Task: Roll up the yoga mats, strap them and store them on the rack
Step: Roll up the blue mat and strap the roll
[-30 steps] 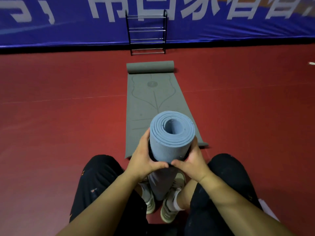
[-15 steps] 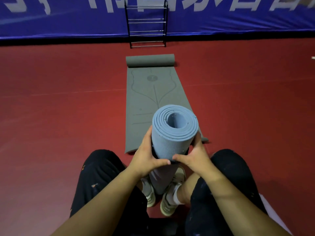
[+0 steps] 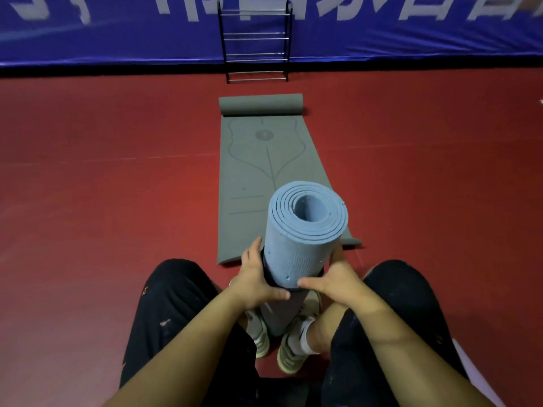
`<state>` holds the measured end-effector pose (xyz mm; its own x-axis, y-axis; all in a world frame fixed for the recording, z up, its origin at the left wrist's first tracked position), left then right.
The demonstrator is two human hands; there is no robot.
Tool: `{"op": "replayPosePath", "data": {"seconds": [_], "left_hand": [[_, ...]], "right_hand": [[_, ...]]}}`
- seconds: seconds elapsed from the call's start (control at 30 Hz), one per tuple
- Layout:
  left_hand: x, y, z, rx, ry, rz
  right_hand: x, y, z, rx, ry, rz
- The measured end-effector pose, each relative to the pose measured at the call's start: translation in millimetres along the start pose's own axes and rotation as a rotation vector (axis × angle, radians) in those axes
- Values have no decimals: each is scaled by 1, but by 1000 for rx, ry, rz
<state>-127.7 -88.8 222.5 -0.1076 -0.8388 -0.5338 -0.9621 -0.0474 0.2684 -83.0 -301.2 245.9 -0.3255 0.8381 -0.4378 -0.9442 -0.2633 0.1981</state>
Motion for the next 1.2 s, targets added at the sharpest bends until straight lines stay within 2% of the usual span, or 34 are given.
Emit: {"op": "replayPosePath", "data": {"seconds": [0.07,0.13,0.27,0.33,0.37,0.43,0.5,0.57,0.63,0.73,0.83,0.97,1.1,1.2], "left_hand": [[-2,-1,-3,68,93,-34],[1,-4,3,54,111,-10],[5,-12,18,-153,51,156],[4,-11,19,-276,-42,276],[5,-8,18,-321,-95,283],[6,-5,14,-341,-161,173],[4,-6,8,-228,-64,30],[0,-6,2,-91,7,-35],[-1,-8,4,-91,-29,1],[4,-7,10,-234,-105,114],[8,-10,13,-327,-174,205],[11,-13,20,-409,-176,305],[11,-14,21,-451,-203,223],[10,-16,14,-314,-63,97]], "right_hand": [[-1,1,3,-25,-38,-20],[5,1,-1,0,-7,37],[15,-2,-11,119,80,163],[14,-2,-15,194,182,236],[14,-2,-16,216,216,267],[16,-3,-20,220,237,275],[16,-4,-18,149,202,184],[14,-9,-21,89,118,55],[14,-8,-19,80,87,40],[17,-11,-23,145,96,119],[18,-14,-29,216,168,230],[24,-17,-40,268,244,273],[26,-18,-43,290,336,324],[27,-16,-43,237,302,275]]}}
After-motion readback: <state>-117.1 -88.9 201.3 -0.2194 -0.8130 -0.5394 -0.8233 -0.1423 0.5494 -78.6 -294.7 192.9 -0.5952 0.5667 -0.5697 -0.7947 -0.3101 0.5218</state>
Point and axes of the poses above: each hand's wrist, its own y-axis away from the middle knuckle, its own x-axis out of the palm, z = x × y, the point moved 2 cm from there along -y, towards the middle knuckle, and after that the axes turned 2 degrees about -z, right-handed, at the moved point
